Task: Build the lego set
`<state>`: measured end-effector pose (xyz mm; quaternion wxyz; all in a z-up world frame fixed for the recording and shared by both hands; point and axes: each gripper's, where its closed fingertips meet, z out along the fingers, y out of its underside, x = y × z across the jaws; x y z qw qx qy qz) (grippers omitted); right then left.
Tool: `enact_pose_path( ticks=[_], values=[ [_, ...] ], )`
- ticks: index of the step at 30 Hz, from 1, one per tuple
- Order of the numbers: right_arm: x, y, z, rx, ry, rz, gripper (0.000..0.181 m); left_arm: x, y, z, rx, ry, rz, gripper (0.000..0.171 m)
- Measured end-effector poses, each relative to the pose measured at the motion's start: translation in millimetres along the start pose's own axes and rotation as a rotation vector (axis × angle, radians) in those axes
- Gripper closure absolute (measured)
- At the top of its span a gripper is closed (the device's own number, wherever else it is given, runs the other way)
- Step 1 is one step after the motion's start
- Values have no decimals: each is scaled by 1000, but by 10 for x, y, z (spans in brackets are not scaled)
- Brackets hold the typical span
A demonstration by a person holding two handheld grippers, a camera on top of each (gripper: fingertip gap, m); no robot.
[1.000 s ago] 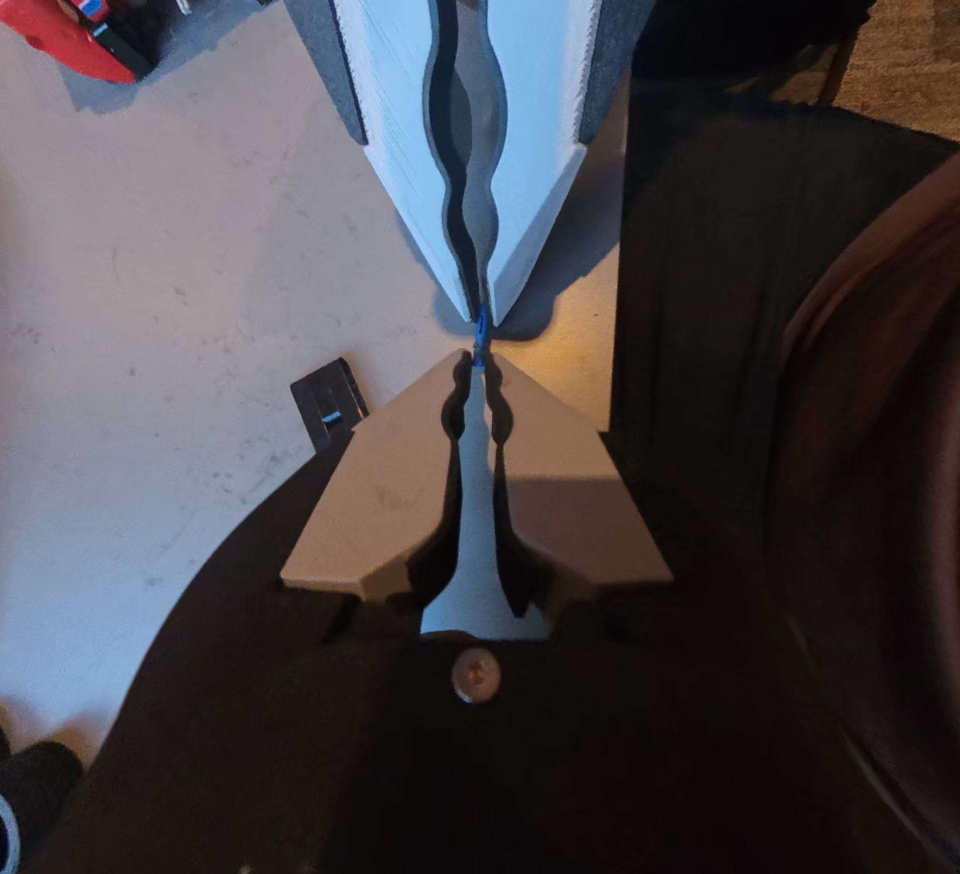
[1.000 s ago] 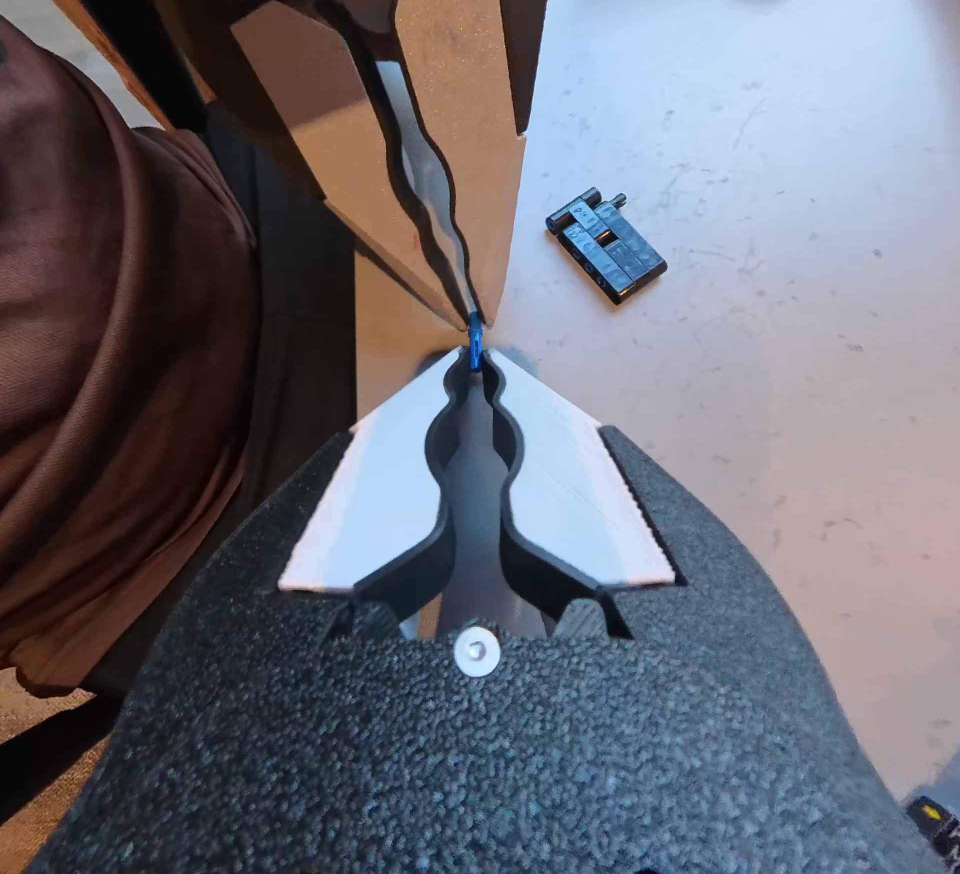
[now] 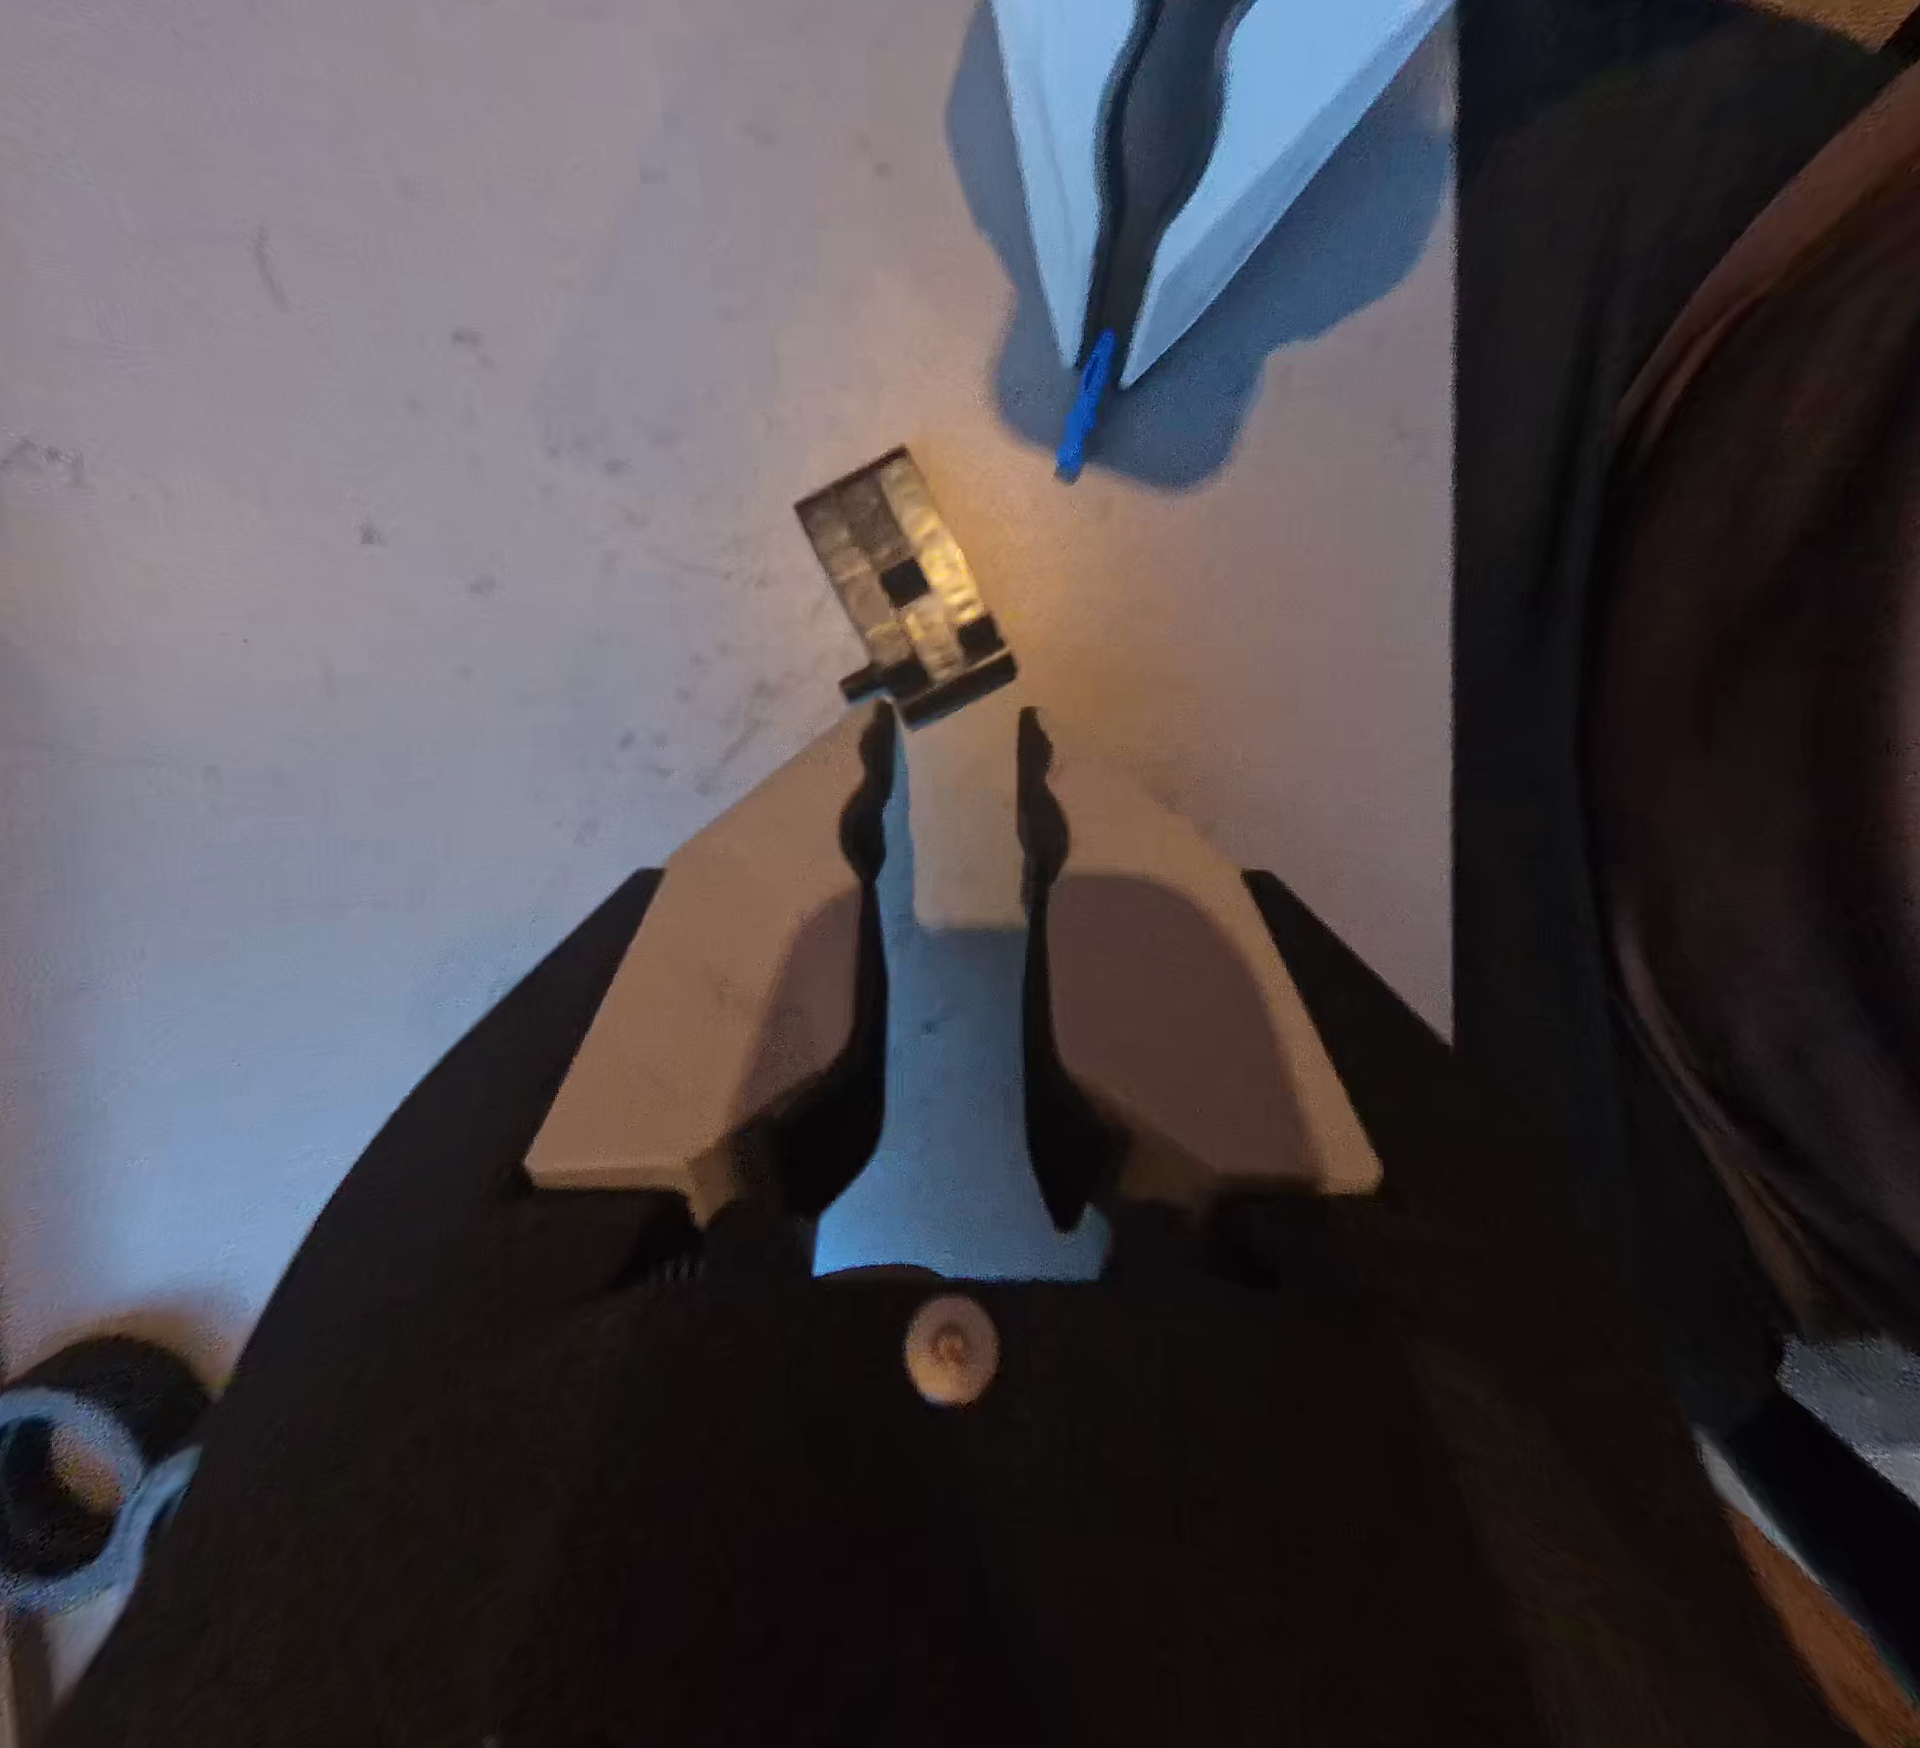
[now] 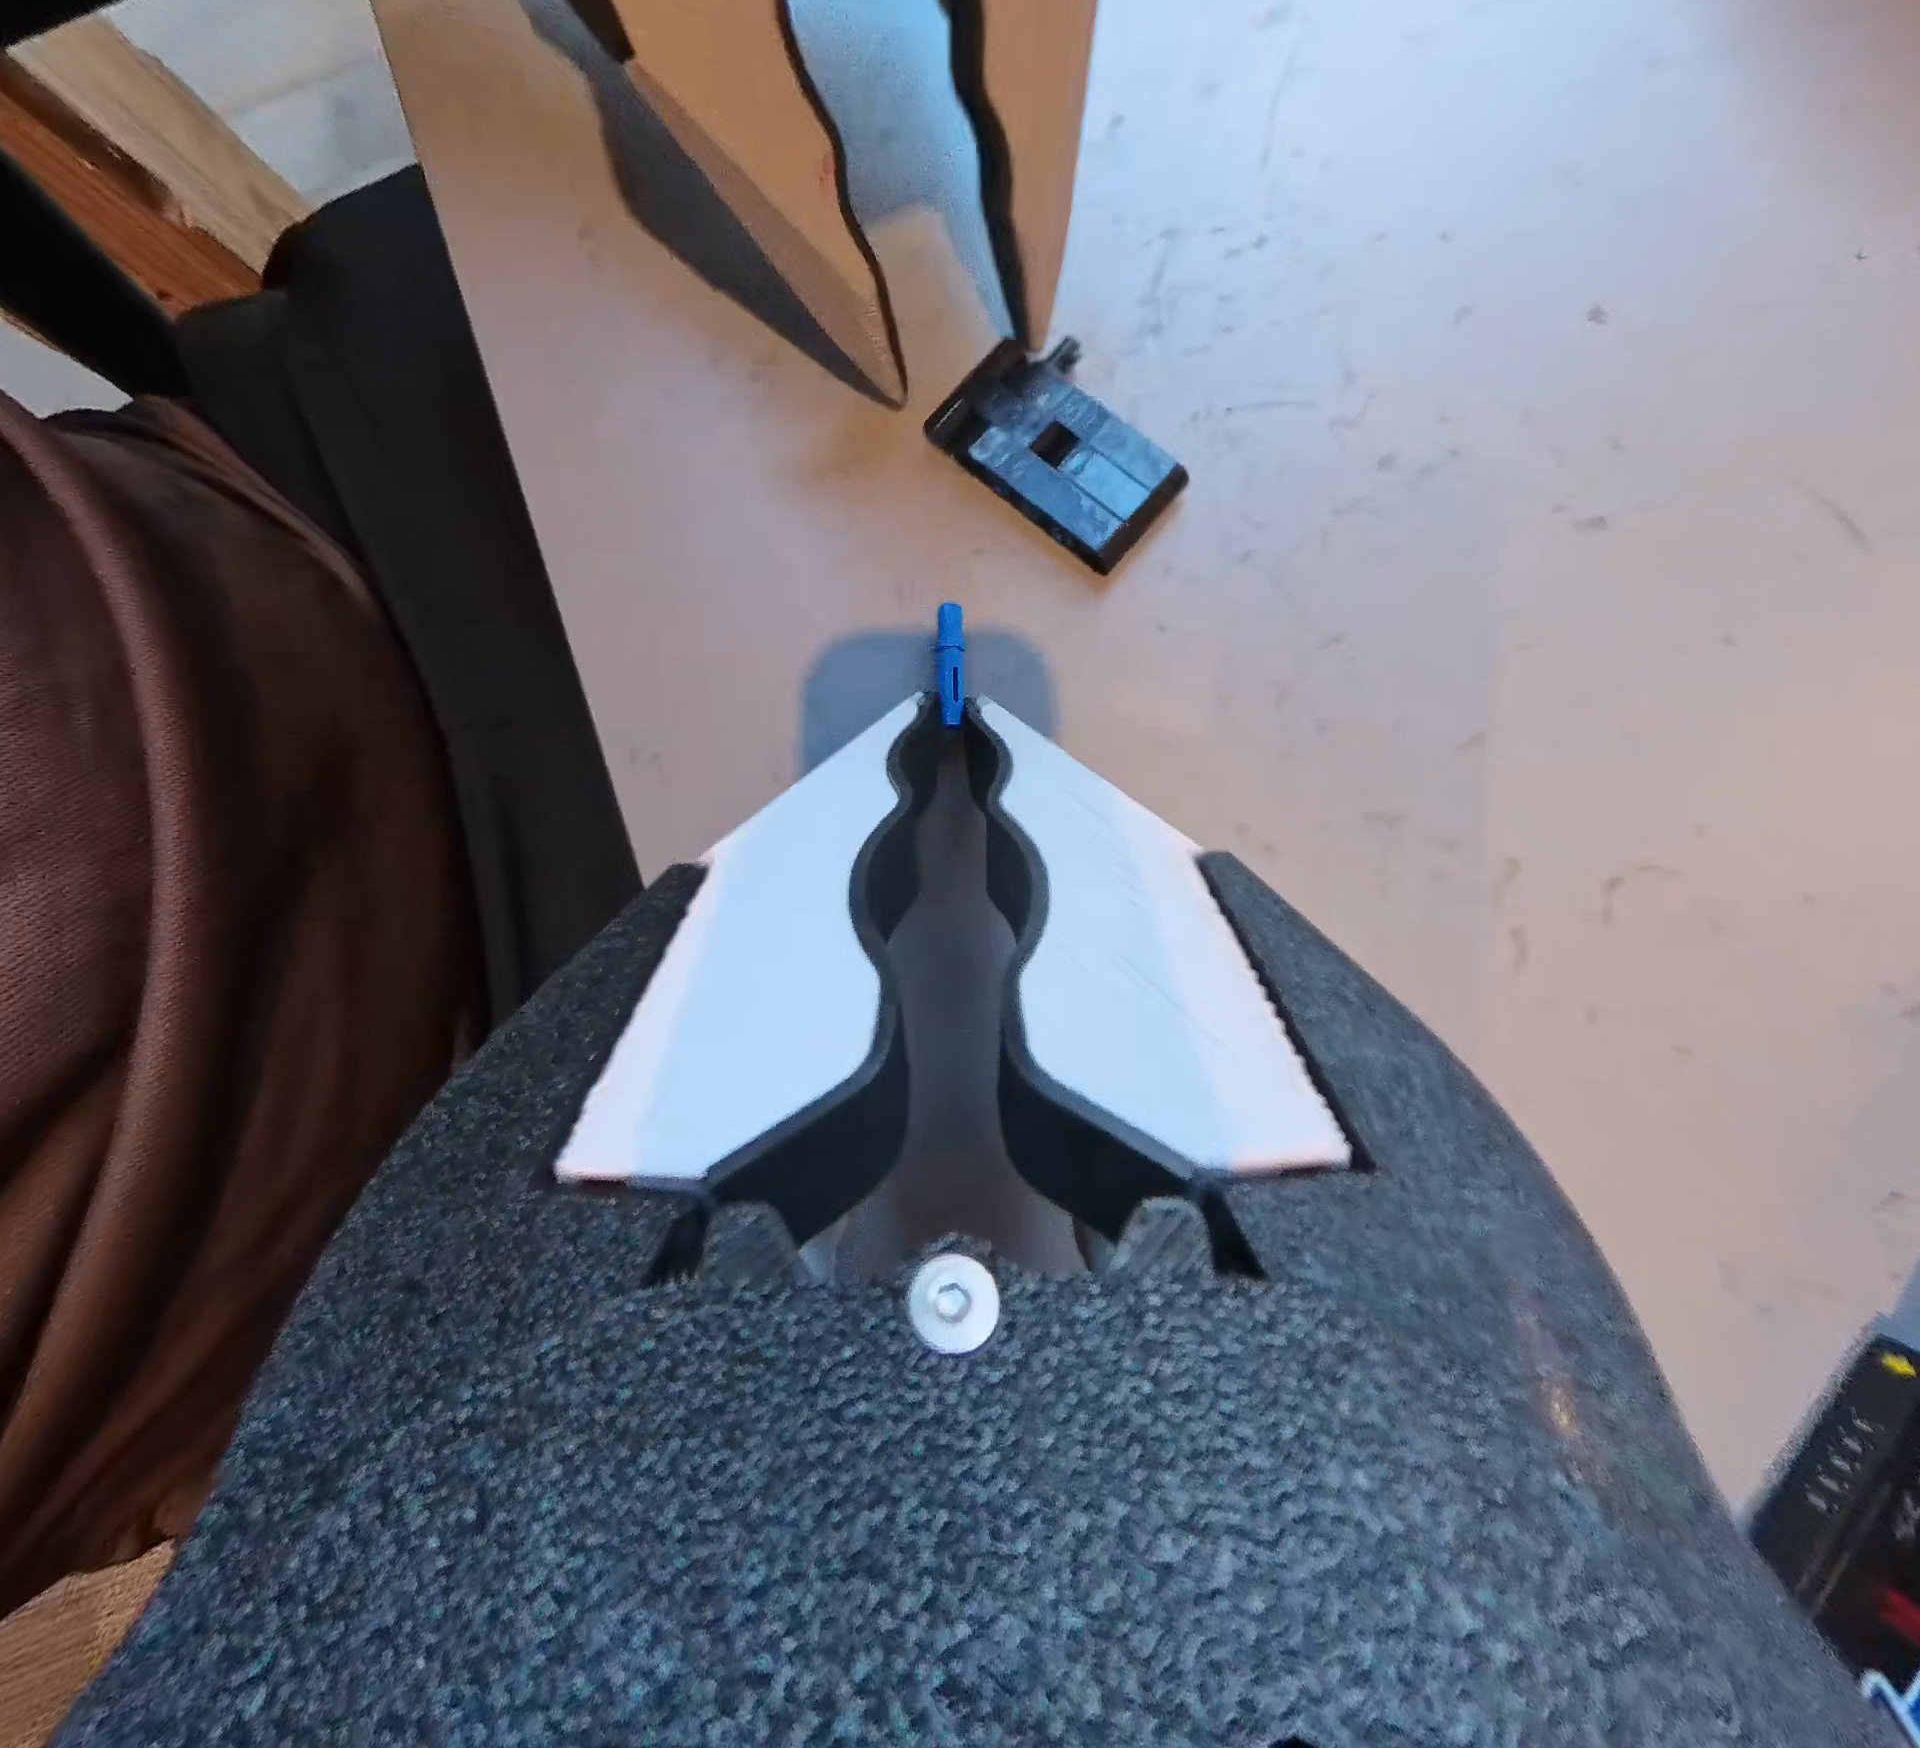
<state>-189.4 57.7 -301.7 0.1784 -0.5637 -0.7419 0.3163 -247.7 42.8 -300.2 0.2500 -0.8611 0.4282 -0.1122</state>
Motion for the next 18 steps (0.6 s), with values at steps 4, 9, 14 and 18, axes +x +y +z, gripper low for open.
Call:
enact_pose_path(
  ticks=[4,9,14,18],
  values=[
    [49,22,-22,4,21,-6,176,123,-102,77,63,16,-42,154],
    [156,61,-66,7,41,-4,177,402,-271,140,152,115,-31,150],
    [248,86,-99,22,46,-12,177,250,-346,54,223,75,-50,146],
    [301,80,-101,42,49,-24,177,-129,-329,-16,271,-60,-132,130]
  ],
)
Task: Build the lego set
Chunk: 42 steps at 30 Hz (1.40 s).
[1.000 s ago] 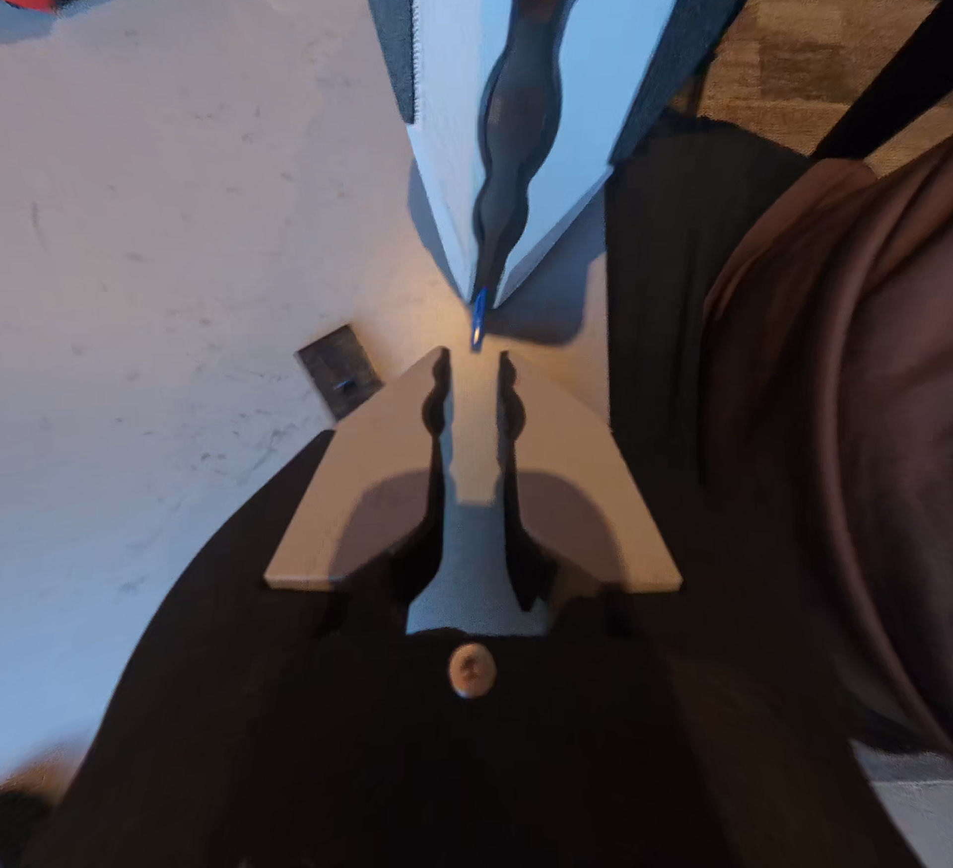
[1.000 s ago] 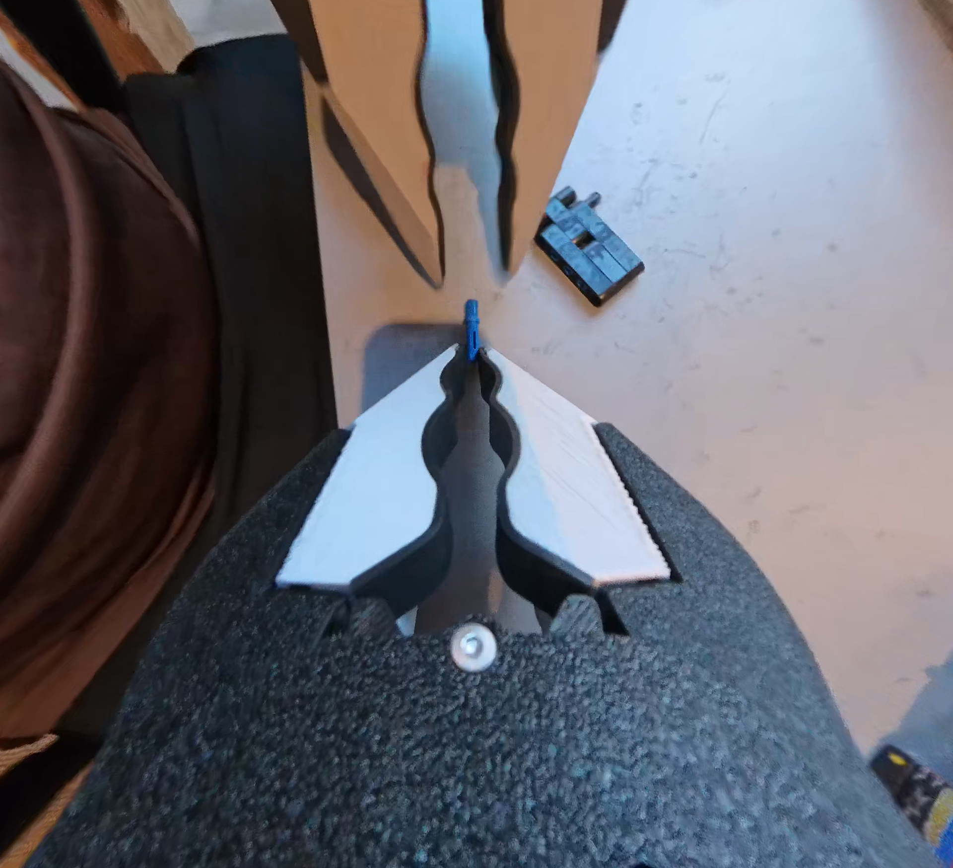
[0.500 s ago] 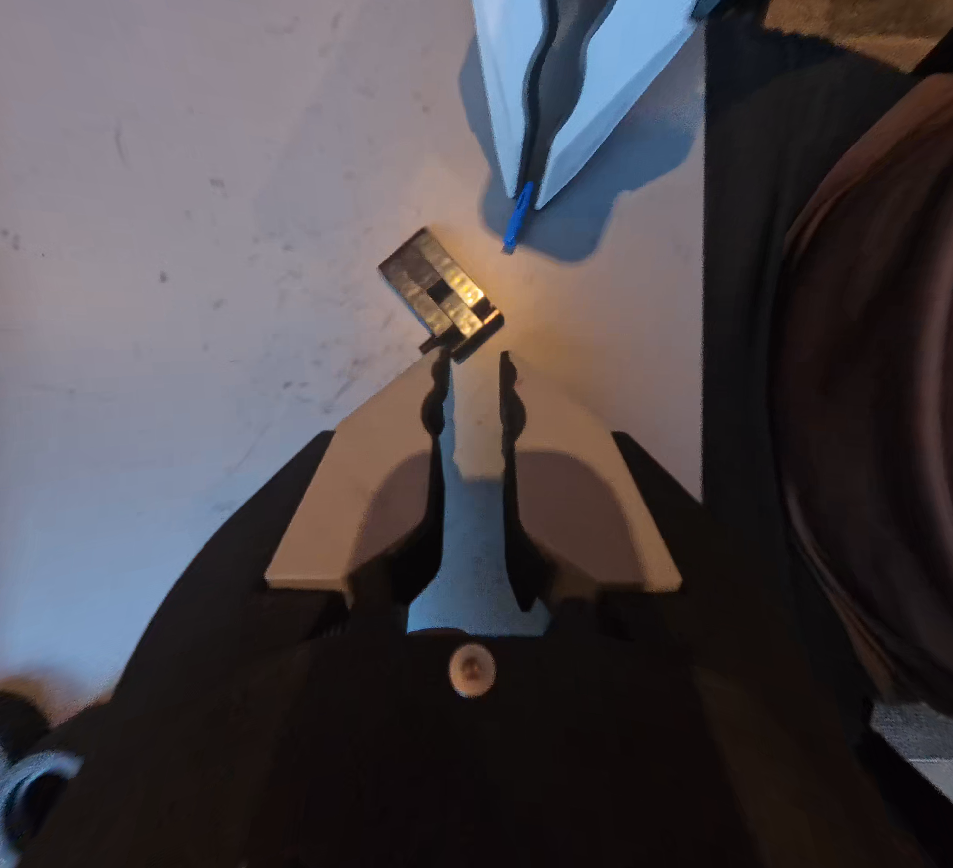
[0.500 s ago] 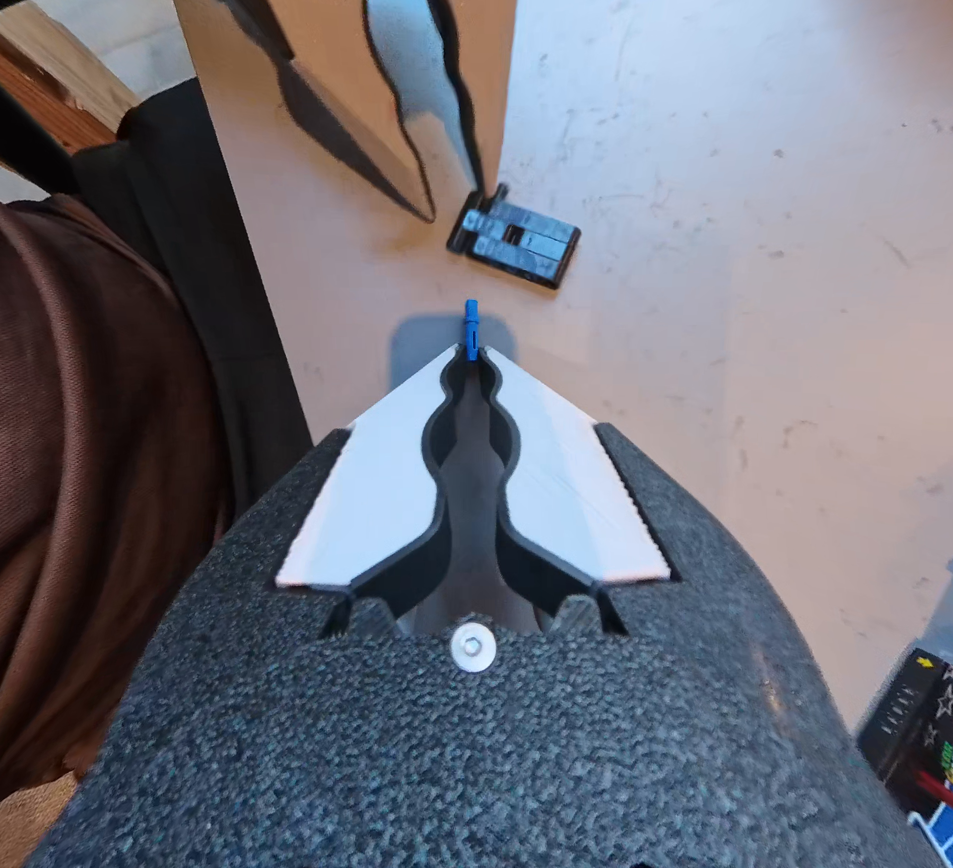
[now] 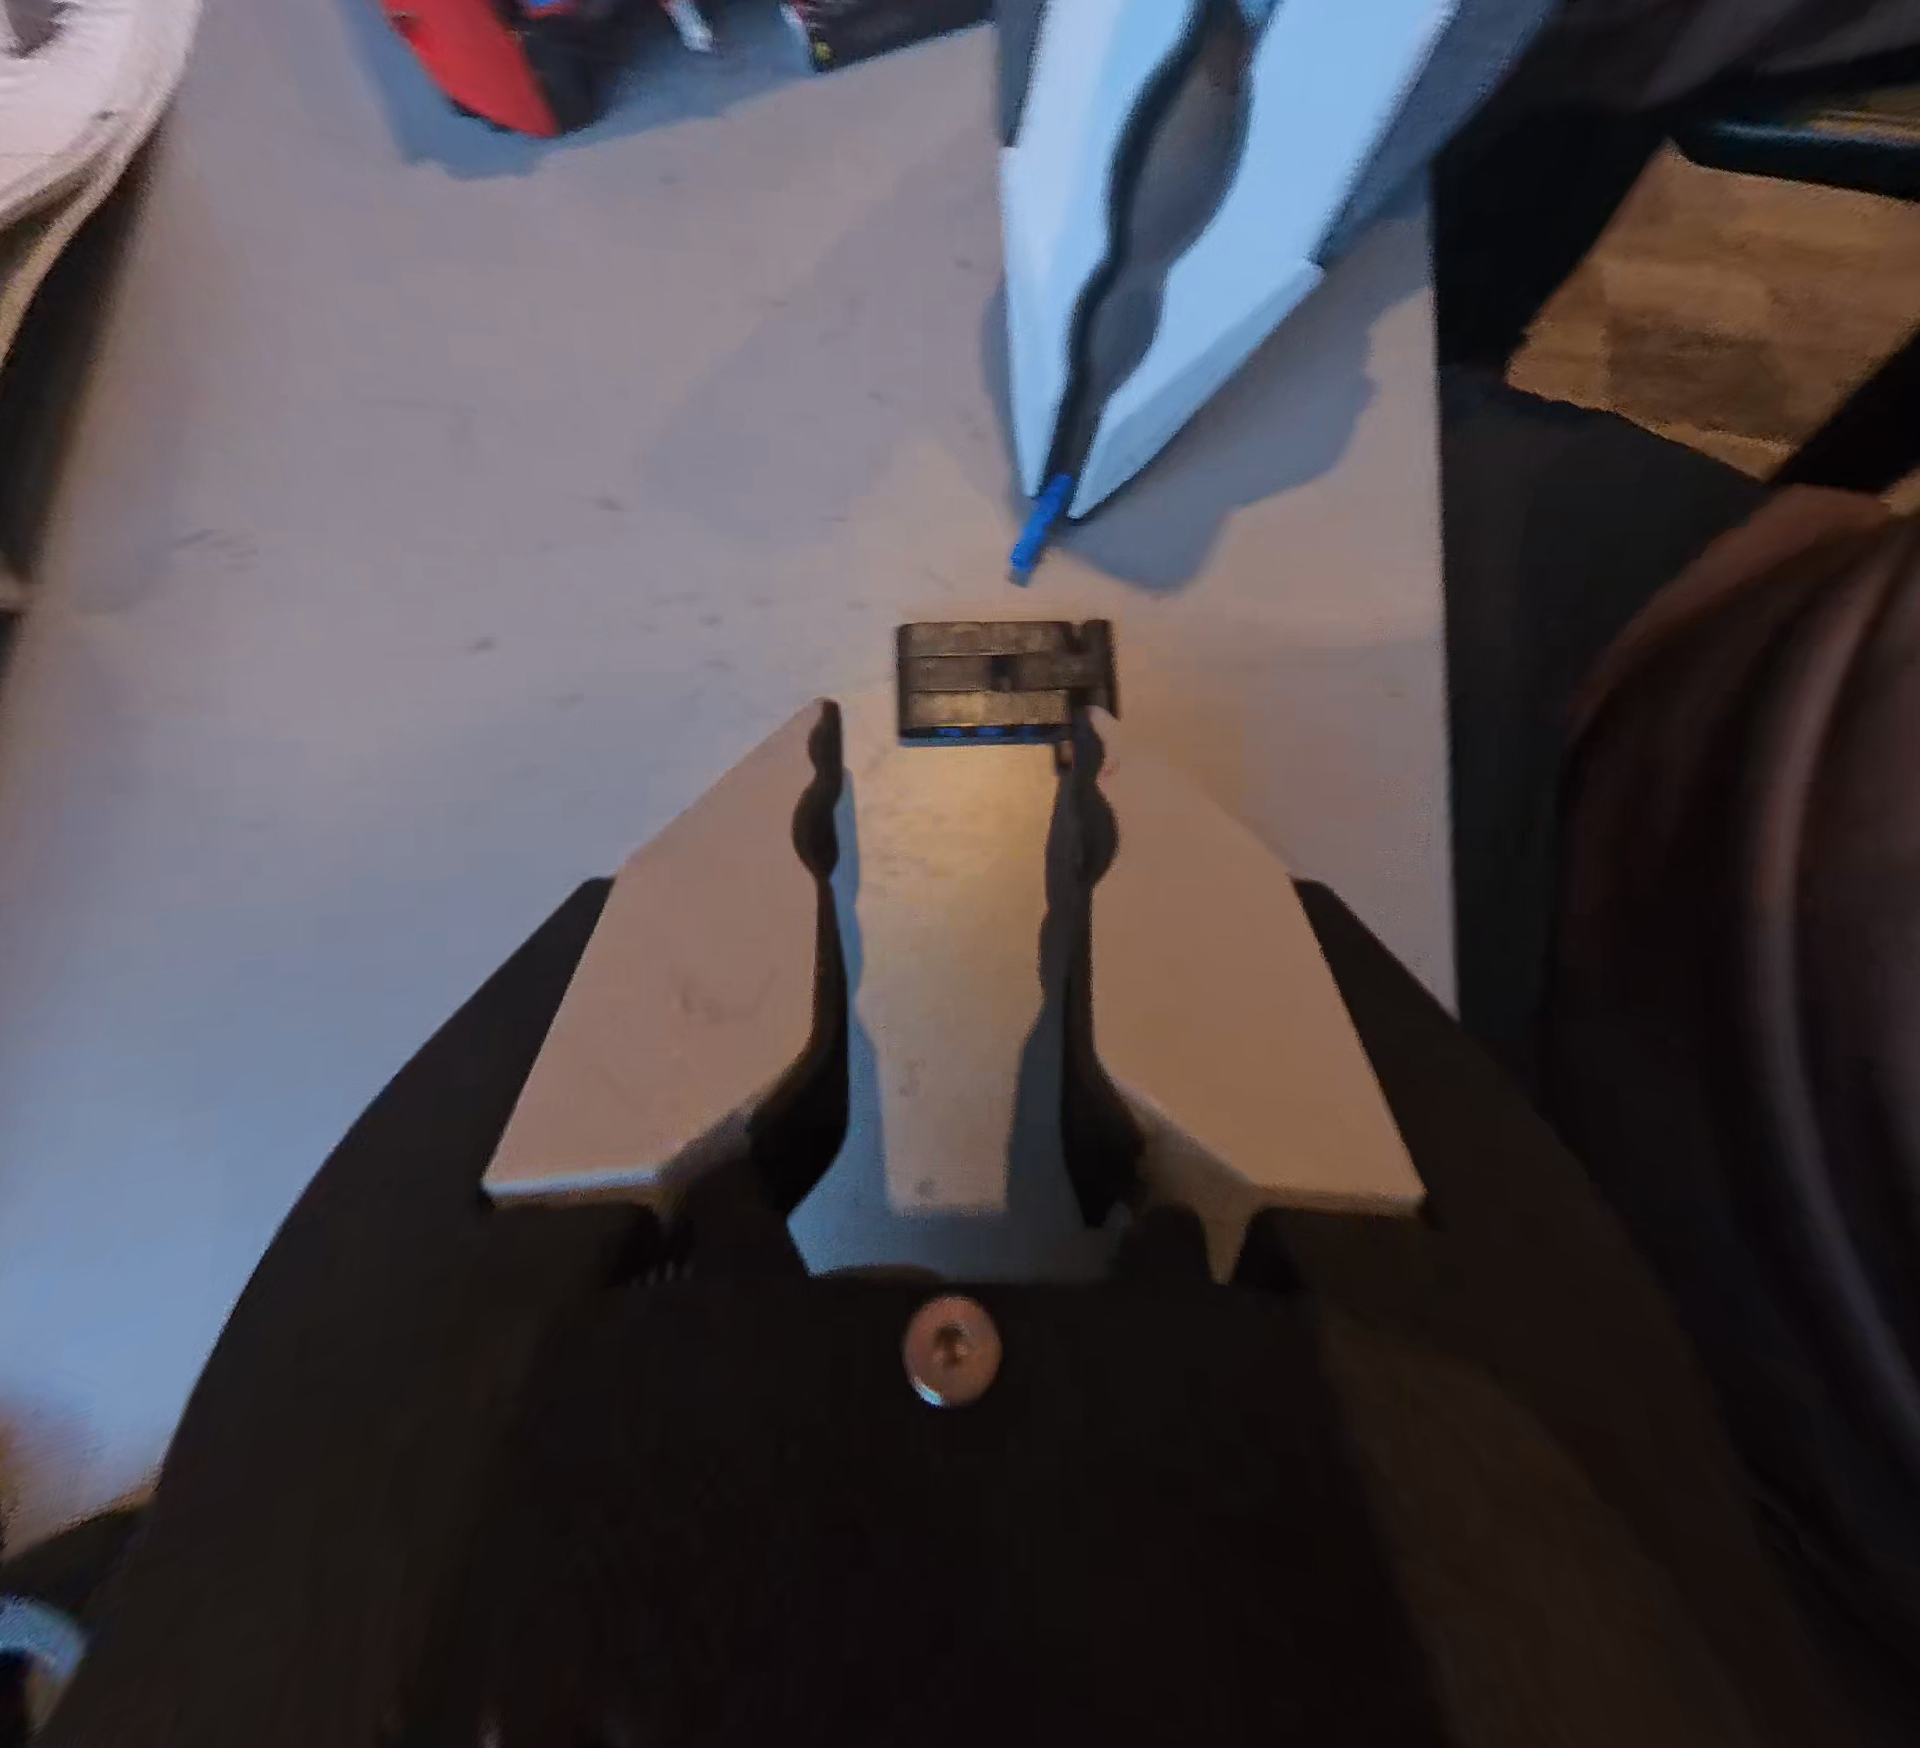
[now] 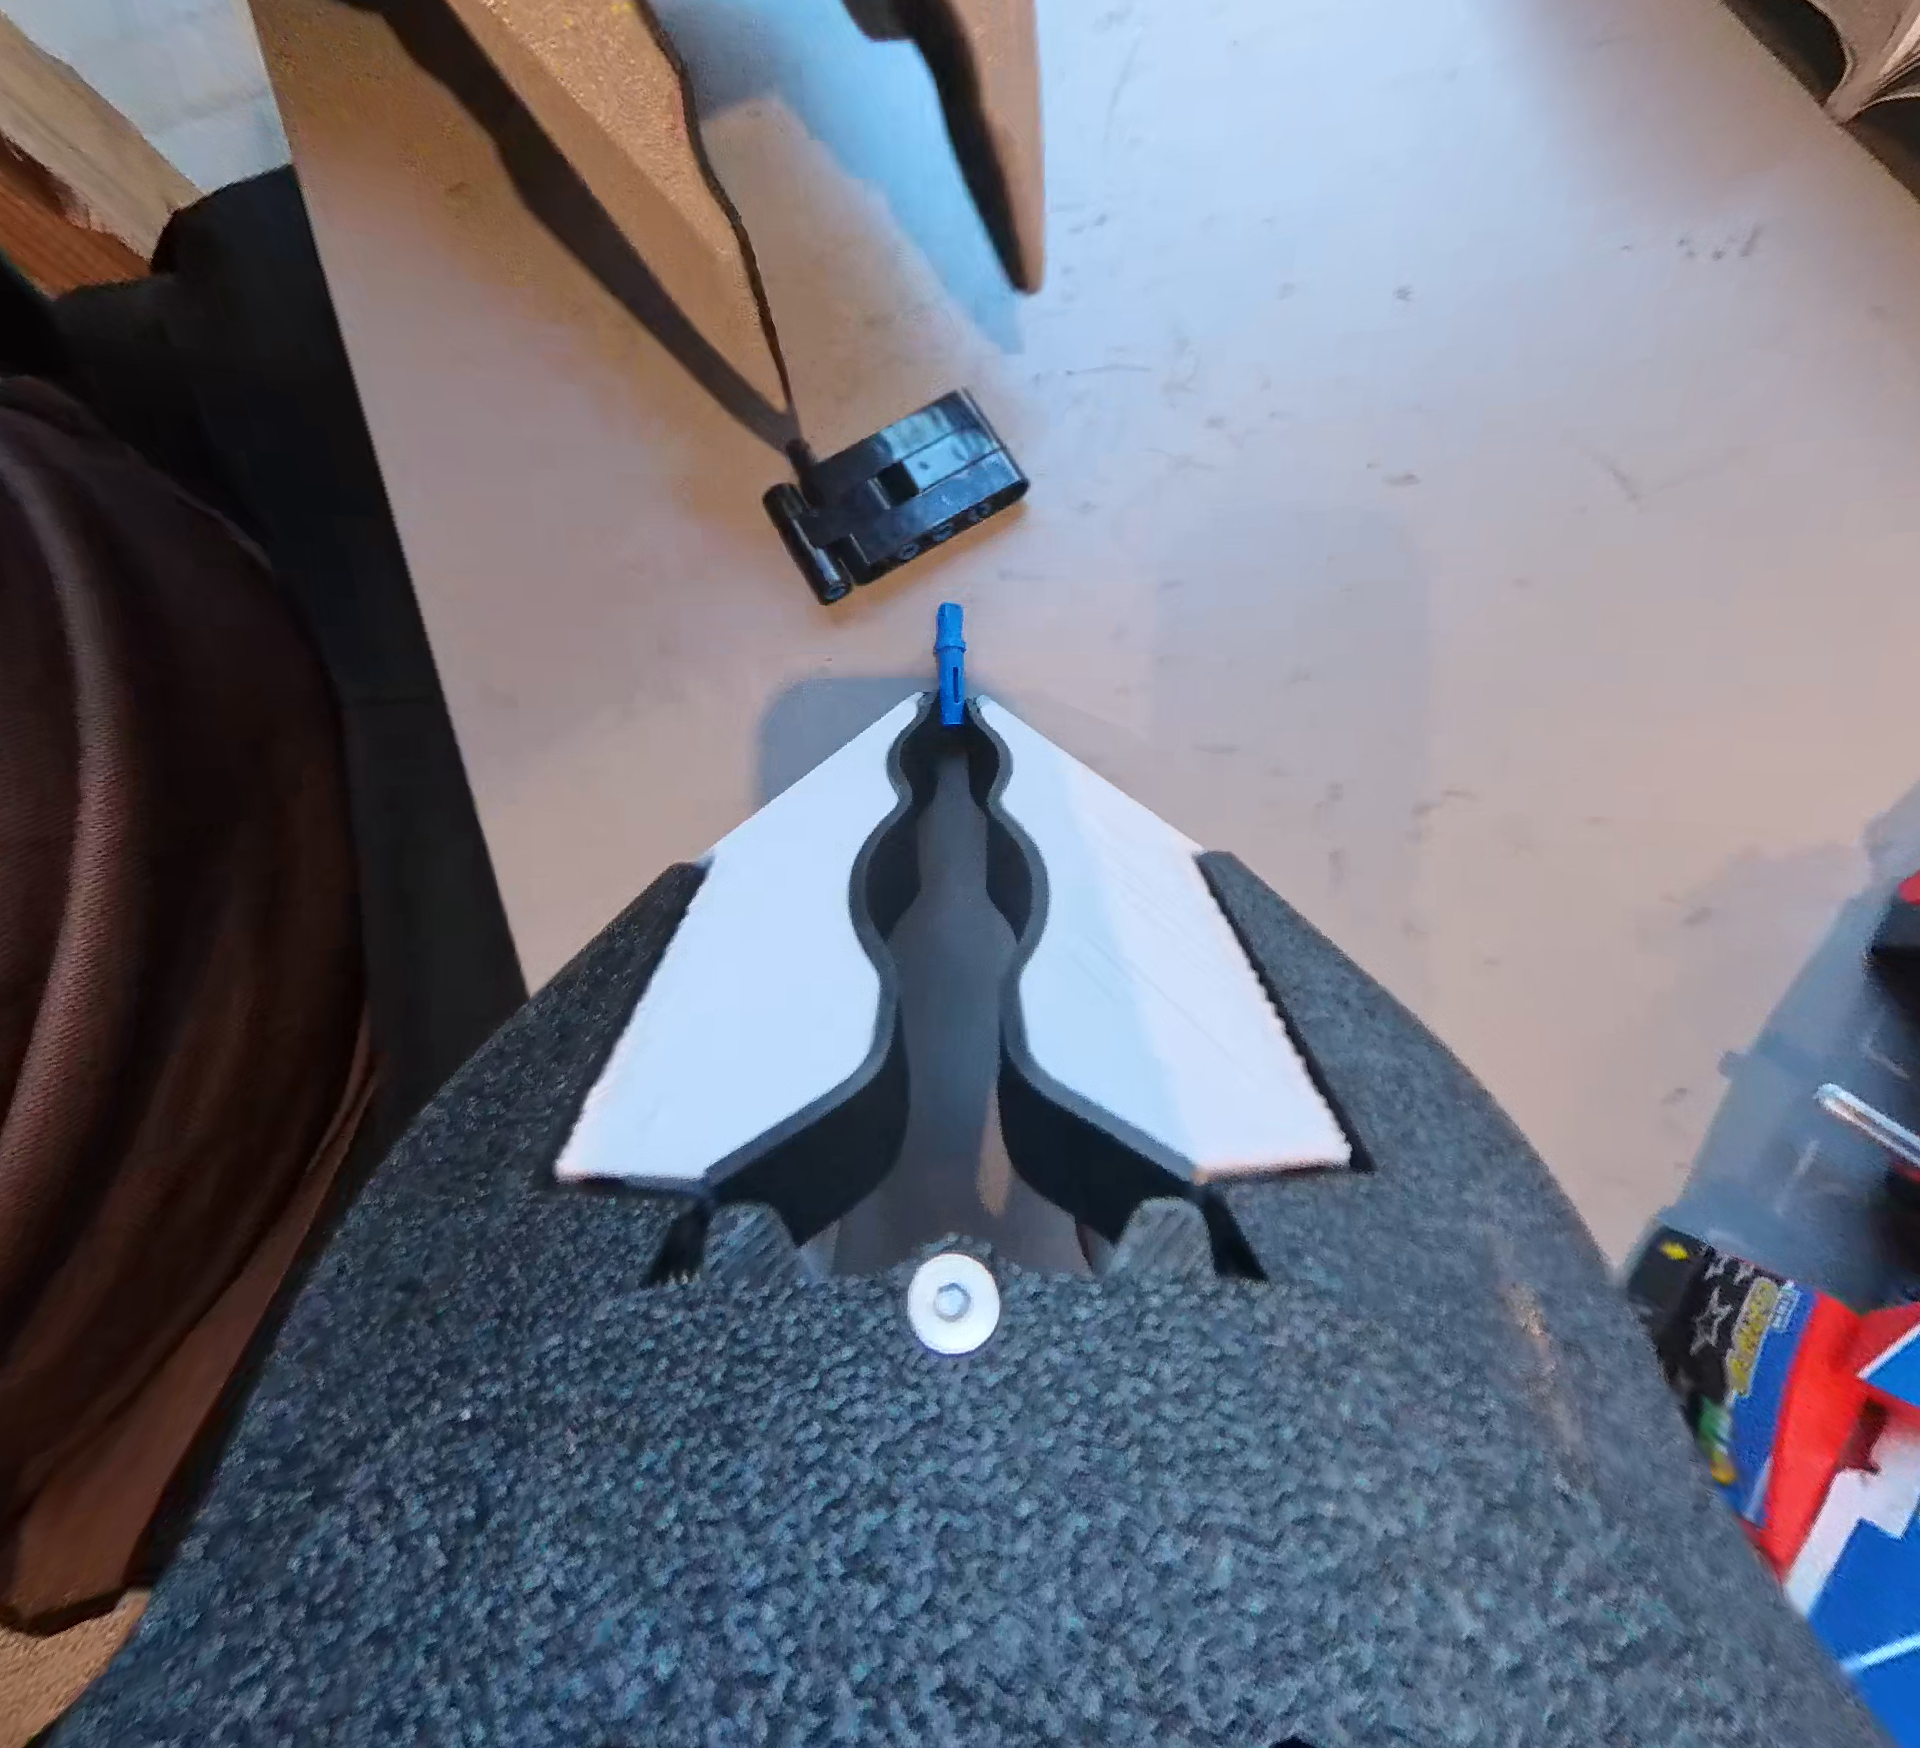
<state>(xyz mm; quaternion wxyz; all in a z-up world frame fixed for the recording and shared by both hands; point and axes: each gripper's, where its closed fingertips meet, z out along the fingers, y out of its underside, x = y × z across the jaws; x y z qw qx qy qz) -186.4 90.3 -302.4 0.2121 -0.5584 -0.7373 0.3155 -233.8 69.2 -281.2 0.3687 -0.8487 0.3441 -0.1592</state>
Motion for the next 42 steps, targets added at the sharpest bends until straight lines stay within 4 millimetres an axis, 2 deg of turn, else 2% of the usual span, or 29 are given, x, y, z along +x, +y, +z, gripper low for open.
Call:
enact_pose_path(
  ticks=[4,8,17,21,42],
  values=[
    [68,-19,8,21,18,-30,177,-111,6,57,23,-33,-48,104],
    [112,-40,14,29,28,-48,177,-45,77,150,0,-1,-39,99],
    [129,-44,36,31,-2,-39,177,-5,104,187,-22,7,6,106],
    [128,-44,36,33,-10,-36,177,26,101,187,-19,23,18,116],
    [126,-57,44,38,-47,-16,177,41,98,184,-16,41,14,113]
  ],
)
